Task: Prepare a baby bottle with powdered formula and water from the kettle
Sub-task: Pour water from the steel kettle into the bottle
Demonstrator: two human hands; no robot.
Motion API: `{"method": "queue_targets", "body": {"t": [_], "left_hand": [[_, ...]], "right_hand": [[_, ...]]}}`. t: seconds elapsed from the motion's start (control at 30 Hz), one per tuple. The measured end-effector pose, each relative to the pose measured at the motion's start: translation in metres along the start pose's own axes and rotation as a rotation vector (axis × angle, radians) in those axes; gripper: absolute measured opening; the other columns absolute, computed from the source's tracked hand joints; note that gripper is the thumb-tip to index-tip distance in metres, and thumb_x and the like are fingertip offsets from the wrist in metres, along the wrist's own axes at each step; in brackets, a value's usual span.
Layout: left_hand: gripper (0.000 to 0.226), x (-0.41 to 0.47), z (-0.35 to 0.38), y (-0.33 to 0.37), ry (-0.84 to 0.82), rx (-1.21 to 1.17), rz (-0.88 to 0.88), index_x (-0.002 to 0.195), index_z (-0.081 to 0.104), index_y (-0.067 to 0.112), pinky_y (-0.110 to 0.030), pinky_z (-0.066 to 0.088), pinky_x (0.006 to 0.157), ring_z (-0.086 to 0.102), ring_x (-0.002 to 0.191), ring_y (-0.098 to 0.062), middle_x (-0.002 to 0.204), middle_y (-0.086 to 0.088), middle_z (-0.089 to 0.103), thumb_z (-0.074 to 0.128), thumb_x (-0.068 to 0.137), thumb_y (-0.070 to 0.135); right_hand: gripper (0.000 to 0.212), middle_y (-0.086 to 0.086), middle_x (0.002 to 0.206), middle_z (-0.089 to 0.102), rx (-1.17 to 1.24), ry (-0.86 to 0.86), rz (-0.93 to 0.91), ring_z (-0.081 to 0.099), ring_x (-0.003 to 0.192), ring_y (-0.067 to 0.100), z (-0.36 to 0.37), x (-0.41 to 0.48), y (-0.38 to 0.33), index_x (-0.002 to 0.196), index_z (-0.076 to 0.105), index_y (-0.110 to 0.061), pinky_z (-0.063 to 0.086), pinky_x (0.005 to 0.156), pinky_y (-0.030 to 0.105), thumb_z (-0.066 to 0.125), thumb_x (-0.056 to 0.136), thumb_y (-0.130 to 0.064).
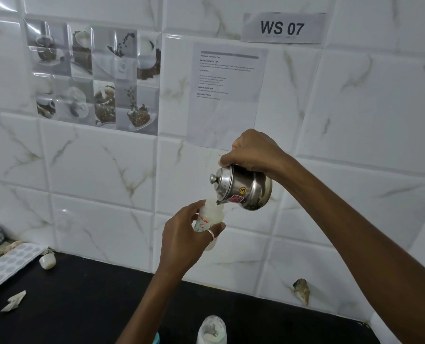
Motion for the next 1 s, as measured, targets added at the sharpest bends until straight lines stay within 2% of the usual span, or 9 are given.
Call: {"method": "queue_targets", "body": {"t": [0.17, 0.53, 1.0], "left_hand": [[0.067, -0.0005, 0.0005, 0.0002, 0.002, 0.002, -0.004, 0.136, 0.064, 0.025, 0.004, 0.038, 0.075, 0.061, 0.104, -0.004, 0.119, 0.015, 0.066, 0.085, 0.077, 0.047], [0.066, -0.0001, 0.0009, 0.0006, 0.009, -0.006, -0.007, 0.136, 0.064, 0.023, -0.001, 0.038, 0.077, 0.060, 0.103, -0.005, 0.117, 0.016, 0.064, 0.086, 0.077, 0.045], [0.065, -0.0003, 0.0002, -0.0017, 0.010, -0.005, -0.001, 0.134, 0.065, 0.025, -0.002, 0.039, 0.078, 0.062, 0.102, -0.004, 0.118, 0.017, 0.066, 0.085, 0.076, 0.047]], "right_hand": [[0.033, 0.000, 0.057, 0.048, -0.011, -0.007, -0.004, 0.048, 0.060, 0.018, 0.0012, 0.0009, 0.0004, 0.055, 0.052, -0.018, 0.040, 0.061, 0.035, 0.078, 0.065, -0.036], [0.041, -0.003, 0.052, 0.041, -0.003, -0.007, 0.003, 0.044, 0.058, 0.018, 0.0007, -0.0002, 0.0000, 0.051, 0.044, -0.017, 0.037, 0.060, 0.035, 0.079, 0.066, -0.033], [0.037, -0.001, 0.054, 0.044, -0.001, -0.019, 0.001, 0.046, 0.059, 0.018, 0.0038, 0.0006, 0.0000, 0.053, 0.048, -0.018, 0.039, 0.061, 0.035, 0.078, 0.065, -0.033]]}}
Point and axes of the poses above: each hand's wrist, its own x-axis towards the middle knuckle, its own z-axis out of the palm, y = z × x, the point moved 6 cm from there along x, towards the middle knuckle
